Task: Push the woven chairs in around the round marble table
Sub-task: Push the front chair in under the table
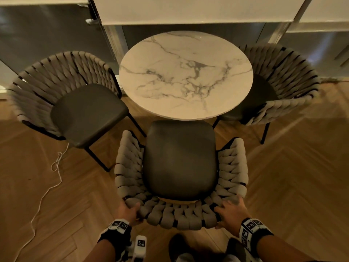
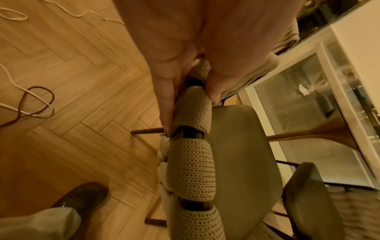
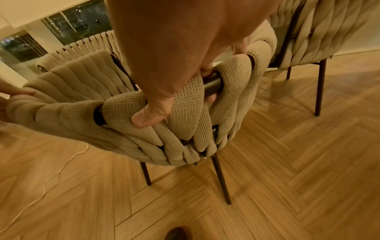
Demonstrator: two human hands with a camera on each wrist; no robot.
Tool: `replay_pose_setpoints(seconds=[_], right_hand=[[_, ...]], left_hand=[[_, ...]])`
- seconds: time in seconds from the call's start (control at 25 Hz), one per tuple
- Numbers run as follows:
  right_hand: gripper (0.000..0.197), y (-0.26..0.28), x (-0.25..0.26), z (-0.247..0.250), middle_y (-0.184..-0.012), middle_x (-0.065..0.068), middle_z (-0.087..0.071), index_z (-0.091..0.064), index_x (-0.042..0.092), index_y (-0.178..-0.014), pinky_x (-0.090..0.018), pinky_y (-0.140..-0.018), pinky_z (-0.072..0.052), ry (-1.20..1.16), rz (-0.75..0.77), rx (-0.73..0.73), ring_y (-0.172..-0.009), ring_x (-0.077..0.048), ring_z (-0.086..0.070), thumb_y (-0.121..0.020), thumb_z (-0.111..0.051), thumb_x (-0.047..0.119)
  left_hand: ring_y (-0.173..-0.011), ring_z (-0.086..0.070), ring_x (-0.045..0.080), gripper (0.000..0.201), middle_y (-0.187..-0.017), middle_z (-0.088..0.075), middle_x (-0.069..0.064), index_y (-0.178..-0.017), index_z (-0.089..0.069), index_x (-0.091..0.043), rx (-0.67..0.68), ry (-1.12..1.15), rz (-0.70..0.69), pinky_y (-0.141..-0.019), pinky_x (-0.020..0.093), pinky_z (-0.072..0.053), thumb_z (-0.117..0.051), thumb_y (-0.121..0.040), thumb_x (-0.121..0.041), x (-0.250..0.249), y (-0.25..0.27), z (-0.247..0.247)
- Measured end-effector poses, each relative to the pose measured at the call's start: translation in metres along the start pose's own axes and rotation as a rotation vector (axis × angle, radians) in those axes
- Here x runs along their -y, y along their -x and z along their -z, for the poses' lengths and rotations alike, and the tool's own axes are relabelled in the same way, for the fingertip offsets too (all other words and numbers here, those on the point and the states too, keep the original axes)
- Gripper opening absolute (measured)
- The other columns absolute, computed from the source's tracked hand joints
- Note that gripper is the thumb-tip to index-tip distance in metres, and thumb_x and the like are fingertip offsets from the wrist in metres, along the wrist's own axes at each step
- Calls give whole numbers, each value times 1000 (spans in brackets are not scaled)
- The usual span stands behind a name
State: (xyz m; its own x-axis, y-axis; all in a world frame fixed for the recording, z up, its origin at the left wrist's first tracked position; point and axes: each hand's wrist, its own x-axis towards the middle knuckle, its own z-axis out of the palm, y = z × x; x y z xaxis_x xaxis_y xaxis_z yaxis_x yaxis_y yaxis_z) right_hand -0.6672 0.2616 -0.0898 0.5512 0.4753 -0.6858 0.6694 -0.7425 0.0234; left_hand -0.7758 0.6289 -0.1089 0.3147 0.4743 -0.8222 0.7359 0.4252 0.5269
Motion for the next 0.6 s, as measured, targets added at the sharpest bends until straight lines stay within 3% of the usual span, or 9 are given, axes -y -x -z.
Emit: replay_pose_setpoints(seconds=[0.16,0.36,0.44,0.6], right_hand=[[63,8,-14,-6,-144,6,-45,-44,43,-131,-65,-106,-8,-19,-25,-28,-138,-27,-34,-76,-44,74],[51,-3,-22,0,-149,9,-39,-41,45,-133,-71,-100,20,-41,-35,-9,-142,-23,-28,-85,-48,62],[48,-5,-21,5,-151,9,-37,-43,44,-133,-73,-101,16,-48,-32,-20,-142,-24,-27,-88,-51,56],[48,-2,-14,11,-152,8,-35,-44,43,-133,-73,-101,18,-50,-49,-20,-143,-24,-24,-87,-53,54]], left_hand=[[-112,-57,51,44,-125,-53,17,-131,-39,-25,37,2,6,-61,51,-56,-57,-95,-7,1,2,-16],[-107,-57,51,40,-121,-54,19,-126,-42,-22,-33,-84,-21,-63,60,-57,-59,-93,-9,-8,-12,-27],[-108,-56,52,42,-122,-55,21,-124,-43,-20,-48,-118,-22,-68,68,-55,-63,-89,-8,-10,-16,-26],[-104,-60,51,44,-119,-56,21,-126,-43,-20,-51,-112,-49,-68,66,-57,-64,-89,-9,-8,-20,-21]])
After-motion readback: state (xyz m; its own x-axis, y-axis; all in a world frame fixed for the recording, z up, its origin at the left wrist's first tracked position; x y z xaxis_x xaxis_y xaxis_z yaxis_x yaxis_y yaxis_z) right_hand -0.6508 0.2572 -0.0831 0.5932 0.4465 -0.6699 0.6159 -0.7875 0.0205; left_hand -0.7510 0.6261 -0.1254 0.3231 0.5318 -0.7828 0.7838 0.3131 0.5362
